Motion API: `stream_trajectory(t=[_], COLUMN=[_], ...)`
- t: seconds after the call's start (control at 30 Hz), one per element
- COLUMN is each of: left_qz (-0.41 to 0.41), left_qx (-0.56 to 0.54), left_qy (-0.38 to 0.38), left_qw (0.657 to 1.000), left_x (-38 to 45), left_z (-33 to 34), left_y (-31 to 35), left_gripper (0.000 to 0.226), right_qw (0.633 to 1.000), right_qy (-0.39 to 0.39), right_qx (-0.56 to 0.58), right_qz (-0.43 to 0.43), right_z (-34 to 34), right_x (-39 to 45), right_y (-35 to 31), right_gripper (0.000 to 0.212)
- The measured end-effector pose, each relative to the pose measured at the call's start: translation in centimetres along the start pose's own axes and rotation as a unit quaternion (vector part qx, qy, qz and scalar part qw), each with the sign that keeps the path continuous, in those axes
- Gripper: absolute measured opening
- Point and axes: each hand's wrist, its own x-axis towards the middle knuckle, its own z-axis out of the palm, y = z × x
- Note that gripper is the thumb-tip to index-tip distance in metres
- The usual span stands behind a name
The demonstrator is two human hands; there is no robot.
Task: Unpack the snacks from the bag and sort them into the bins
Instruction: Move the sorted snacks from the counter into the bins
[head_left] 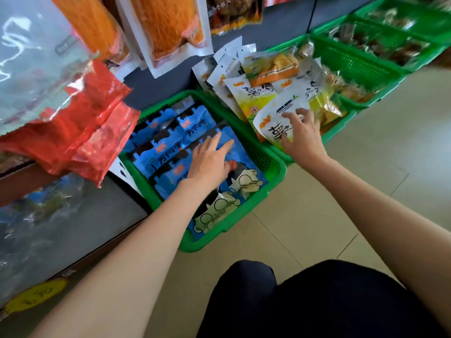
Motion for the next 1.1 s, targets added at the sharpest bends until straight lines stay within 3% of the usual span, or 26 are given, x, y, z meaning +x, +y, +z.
stream_trajectory(t=[0.07, 0.17, 0.27, 0.4, 0.5, 0.57, 0.63, 0.67, 0.73, 0.8, 0.87, 0.97, 1.1], left_qz=[0.038, 0.082, 0.125, 0.067, 0.006, 0.011, 0.028, 0.031, 0.025, 0.012, 0.001, -0.004, 0.000], left_qx=[0.005, 0.029, 0.096, 0.147, 0.184, 0.175, 0.148, 0.127, 0.103, 0.092, 0.078, 0.059, 0.055], left_qy=[0.008, 0.041, 0.043, -0.024, -0.068, -0.095, -0.102, -0.105, -0.122, -0.147, -0.162, -0.161, -0.152], left_qw=[0.999, 0.995, 0.987, 0.987, 0.981, 0.980, 0.983, 0.986, 0.987, 0.985, 0.984, 0.985, 0.987], left_x=[1.8, 4.7, 7.9, 13.1, 16.6, 17.9, 18.2, 18.1, 18.0, 18.4, 18.6, 18.5, 18.4], left_z=[-0.1, -0.1, 0.2, 0.2, -0.3, -0.2, 0.0, 0.1, 0.2, 0.0, 0.1, 0.6, 0.6], left_y=[2.1, 5.0, 6.9, 7.9, 8.2, 7.6, 6.9, 6.7, 6.6, 6.6, 6.4, 6.3, 6.2], left_gripper=[0.060, 0.062, 0.058, 0.058, 0.071, 0.083, 0.088, 0.089, 0.089, 0.090, 0.090, 0.092, 0.091], right_qw=[0.997, 0.984, 0.977, 0.959, 0.960, 0.990, 0.995, 0.998, 0.991, 0.971, 0.973, 0.985, 0.974], right_qy=[-0.055, -0.155, -0.181, -0.202, -0.132, -0.011, 0.068, 0.038, -0.113, -0.194, -0.164, -0.054, 0.047], right_qx=[-0.011, -0.080, -0.107, -0.196, -0.217, -0.087, 0.021, 0.017, -0.049, -0.097, -0.091, -0.015, 0.105], right_qz=[0.053, 0.025, 0.012, -0.035, -0.116, -0.108, -0.064, -0.054, -0.059, -0.097, -0.137, -0.161, -0.196], right_z=[-0.3, 0.6, 2.2, 3.2, 0.5, -2.2, -3.1, -2.7, -0.6, 1.3, 2.3, 1.9, -2.5], right_x=[1.1, 3.8, 7.2, 11.5, 14.7, 17.6, 21.5, 23.3, 25.6, 27.0, 27.7, 27.7, 25.4], right_y=[2.2, 4.5, 5.7, 6.4, 6.8, 6.5, 5.8, 5.3, 4.5, 4.2, 4.3, 4.0, 4.5], right_gripper=[0.073, 0.083, 0.084, 0.091, 0.066, 0.041, 0.043, 0.055, 0.080, 0.087, 0.076, 0.055, 0.048])
